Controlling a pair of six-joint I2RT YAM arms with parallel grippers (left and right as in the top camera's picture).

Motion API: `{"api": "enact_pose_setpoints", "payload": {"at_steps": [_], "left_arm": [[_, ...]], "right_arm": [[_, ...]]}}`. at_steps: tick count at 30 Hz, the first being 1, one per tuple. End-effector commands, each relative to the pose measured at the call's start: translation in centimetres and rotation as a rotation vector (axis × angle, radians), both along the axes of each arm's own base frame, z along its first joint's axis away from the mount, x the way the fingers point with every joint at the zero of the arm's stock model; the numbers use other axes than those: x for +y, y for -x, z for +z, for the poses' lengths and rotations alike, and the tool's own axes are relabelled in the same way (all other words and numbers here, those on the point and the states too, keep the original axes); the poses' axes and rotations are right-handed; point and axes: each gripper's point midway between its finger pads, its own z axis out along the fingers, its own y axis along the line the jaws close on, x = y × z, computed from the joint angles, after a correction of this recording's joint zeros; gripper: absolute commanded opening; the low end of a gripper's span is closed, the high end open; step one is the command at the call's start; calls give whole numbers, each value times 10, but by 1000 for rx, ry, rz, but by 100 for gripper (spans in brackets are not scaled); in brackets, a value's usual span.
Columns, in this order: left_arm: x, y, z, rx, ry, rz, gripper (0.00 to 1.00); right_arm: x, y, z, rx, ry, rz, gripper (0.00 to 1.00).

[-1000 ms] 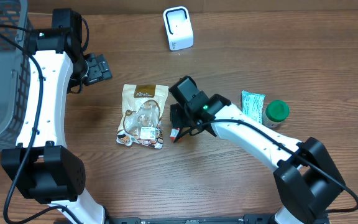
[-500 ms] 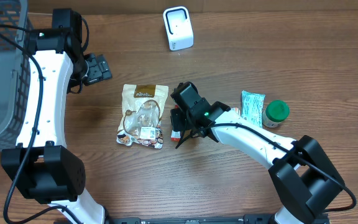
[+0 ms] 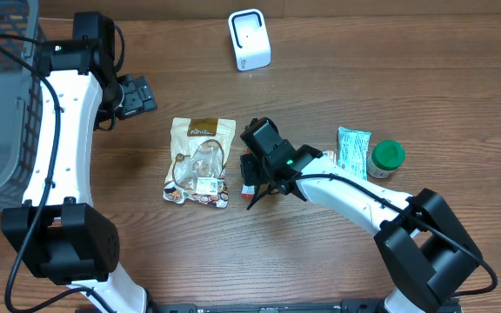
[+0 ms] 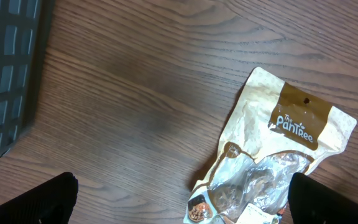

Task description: Scan the item barcode

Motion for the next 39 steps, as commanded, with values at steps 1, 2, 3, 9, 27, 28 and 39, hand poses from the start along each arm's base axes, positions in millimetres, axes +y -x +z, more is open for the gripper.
{"api": "enact_pose_setpoints", "payload": {"at_steps": [1, 2, 3, 9, 27, 28, 39], "left_arm": [[3, -2, 3, -11, -9, 5, 100], [3, -2, 3, -11, -9, 5, 100], [3, -2, 3, -11, -9, 5, 100], [3, -2, 3, -11, -9, 5, 100], [3, -2, 3, -11, -9, 5, 100], [3, -2, 3, -11, -9, 5, 100], [3, -2, 3, -11, -9, 5, 100]], "right_arm": [[-2, -1, -1, -15, 17, 5, 4], [-2, -1, -2, -14, 17, 5, 4], [-3, -1, -2, -12, 18, 5, 4], [-3, 0, -3, -12, 19, 5, 4], [-5, 3, -12, -3, 24, 2, 4], [-6, 3, -13, -3, 24, 2, 4], [-6, 4, -14, -3, 20, -1, 4]]}}
